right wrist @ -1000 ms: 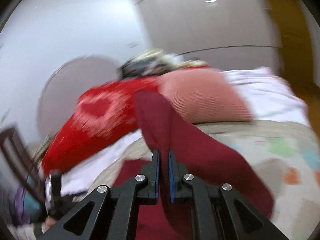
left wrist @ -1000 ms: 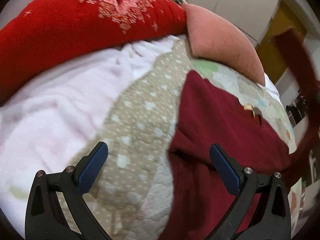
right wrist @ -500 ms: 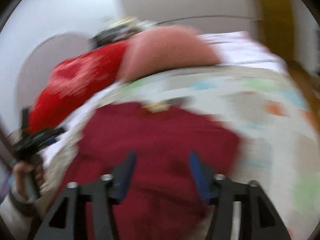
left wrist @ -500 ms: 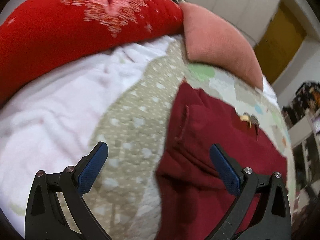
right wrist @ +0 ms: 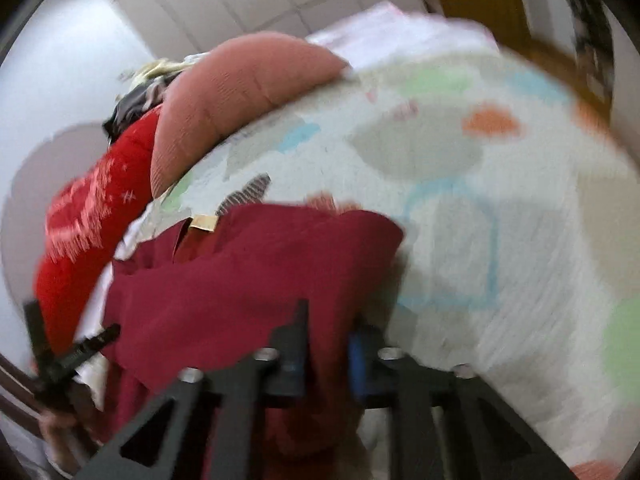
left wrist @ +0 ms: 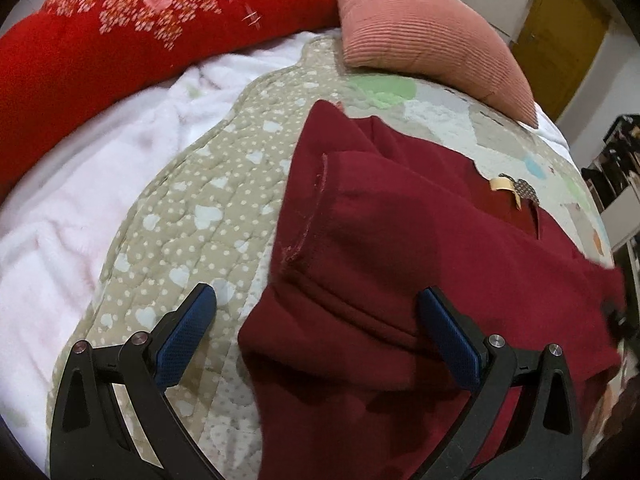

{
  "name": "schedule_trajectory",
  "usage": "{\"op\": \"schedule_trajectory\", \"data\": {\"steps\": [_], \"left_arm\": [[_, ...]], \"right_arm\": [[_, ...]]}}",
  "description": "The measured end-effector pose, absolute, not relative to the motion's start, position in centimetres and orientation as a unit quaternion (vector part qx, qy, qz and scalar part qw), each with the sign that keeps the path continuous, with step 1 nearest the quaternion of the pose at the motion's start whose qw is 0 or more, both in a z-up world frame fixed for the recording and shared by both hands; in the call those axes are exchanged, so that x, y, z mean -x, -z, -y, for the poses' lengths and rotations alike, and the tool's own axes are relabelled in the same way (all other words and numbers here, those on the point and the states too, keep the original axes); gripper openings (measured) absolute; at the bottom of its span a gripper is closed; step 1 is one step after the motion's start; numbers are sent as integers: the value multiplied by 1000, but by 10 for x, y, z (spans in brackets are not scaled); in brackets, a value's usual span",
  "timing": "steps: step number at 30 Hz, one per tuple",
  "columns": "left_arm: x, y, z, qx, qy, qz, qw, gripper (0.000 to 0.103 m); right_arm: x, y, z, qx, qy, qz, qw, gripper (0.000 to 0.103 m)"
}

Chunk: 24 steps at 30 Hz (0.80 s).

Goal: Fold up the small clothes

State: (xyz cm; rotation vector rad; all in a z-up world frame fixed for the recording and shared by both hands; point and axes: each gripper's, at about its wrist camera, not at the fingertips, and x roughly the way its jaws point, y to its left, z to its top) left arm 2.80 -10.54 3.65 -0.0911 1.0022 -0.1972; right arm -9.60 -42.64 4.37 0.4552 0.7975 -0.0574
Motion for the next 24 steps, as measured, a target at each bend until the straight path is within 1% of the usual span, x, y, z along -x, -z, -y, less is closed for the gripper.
{"op": "schedule_trajectory", "data": {"steps": [3,5,7,9,10,11,14,15,16,18,20,22,24], "left_arm": [[-29,-26,110,41,95,-483,869,103],[-27,-26,114,32,93,-479,872,103],[-26,-30,113,24,99,-483,870,103],[-23,-34,106,20,101,-483,869,103],[-22,-35,103,18,99,-480,871,103],[-20,-36,100,16,95,-478,873,103],[-18,-32,92,26,87,-483,871,103],[-17,-30,90,33,85,-488,868,103],[-16,-28,88,39,85,-491,866,103],[-10,-29,86,40,82,-492,866,102],[-4,-33,83,31,86,-490,867,103],[-1,-38,81,24,84,-486,870,103],[-1,-44,79,23,80,-481,873,102]], "right_arm": [[96,-59,416,-151,53,-376,913,13],[80,-47,411,-114,84,-399,906,13],[74,-31,415,-128,85,-425,892,14],[88,-37,426,-172,78,-403,895,17],[98,-43,433,-199,76,-396,893,23],[110,-49,437,-214,81,-389,892,23],[131,-65,428,-194,72,-370,906,23],[135,-65,418,-177,58,-375,908,23],[135,-63,410,-164,48,-384,908,23],[136,-45,385,-108,50,-428,896,23],[146,-32,373,-65,63,-448,890,23],[160,-33,374,-75,66,-436,894,23],[174,-37,386,-129,60,-437,888,23]]}}
